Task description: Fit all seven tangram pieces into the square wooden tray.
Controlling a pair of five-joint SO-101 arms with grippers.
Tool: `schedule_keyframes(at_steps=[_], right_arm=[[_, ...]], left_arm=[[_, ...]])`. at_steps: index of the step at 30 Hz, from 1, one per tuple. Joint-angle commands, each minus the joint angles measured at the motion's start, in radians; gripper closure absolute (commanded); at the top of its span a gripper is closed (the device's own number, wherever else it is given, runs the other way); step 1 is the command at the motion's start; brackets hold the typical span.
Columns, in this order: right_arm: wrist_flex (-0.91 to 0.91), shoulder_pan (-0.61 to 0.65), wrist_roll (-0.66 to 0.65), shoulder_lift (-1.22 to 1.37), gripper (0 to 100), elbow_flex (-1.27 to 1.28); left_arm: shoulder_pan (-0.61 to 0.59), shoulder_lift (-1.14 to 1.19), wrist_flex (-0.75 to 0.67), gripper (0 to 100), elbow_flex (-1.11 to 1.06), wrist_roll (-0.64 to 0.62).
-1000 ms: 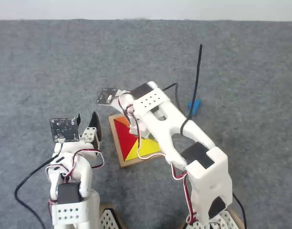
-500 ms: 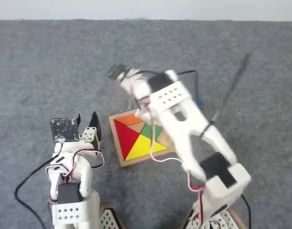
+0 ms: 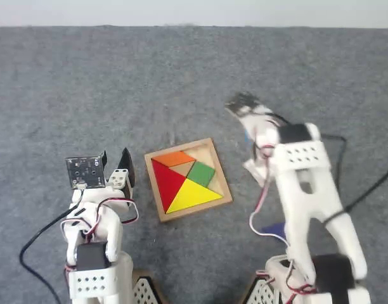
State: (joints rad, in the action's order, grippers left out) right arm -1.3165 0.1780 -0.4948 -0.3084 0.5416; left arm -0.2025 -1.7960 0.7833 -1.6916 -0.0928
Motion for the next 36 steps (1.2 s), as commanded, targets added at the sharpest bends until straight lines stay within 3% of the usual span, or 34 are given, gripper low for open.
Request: schedule_keyframes(at_steps=[1, 3, 6, 11, 21, 27, 36], right_arm=[[0.085, -0.13, -0.015, -0.079, 79.2, 0.08], [0.116, -0.133, 0.003, -0.062, 79.2, 0.077], [0.165, -0.114, 0.132, 0.004, 79.3, 0.014], [0.16, -0.058, 0.333, 0.262, 79.3, -0.256], [0.016, 0.021, 0.6, 0.825, 79.4, -0.83], [-0.076, 0.027, 0.775, 0.995, 79.4, -1.069], [-0.087, 0.021, 0.829, 1.092, 79.4, -1.168]], left_arm=[[0.006, -0.017, -0.002, 85, 0.008, 0.014], [0.006, -0.017, 0.002, 85, 0.008, 0.014], [0.006, -0.017, 0.002, 85, 0.008, 0.014], [0.006, -0.017, 0.003, 85, 0.008, 0.014], [0.006, -0.017, 0.002, 85, 0.008, 0.014], [0.006, -0.017, 0.0, 85, 0.008, 0.014], [0.003, -0.017, 0.0, 85, 0.008, 0.014]])
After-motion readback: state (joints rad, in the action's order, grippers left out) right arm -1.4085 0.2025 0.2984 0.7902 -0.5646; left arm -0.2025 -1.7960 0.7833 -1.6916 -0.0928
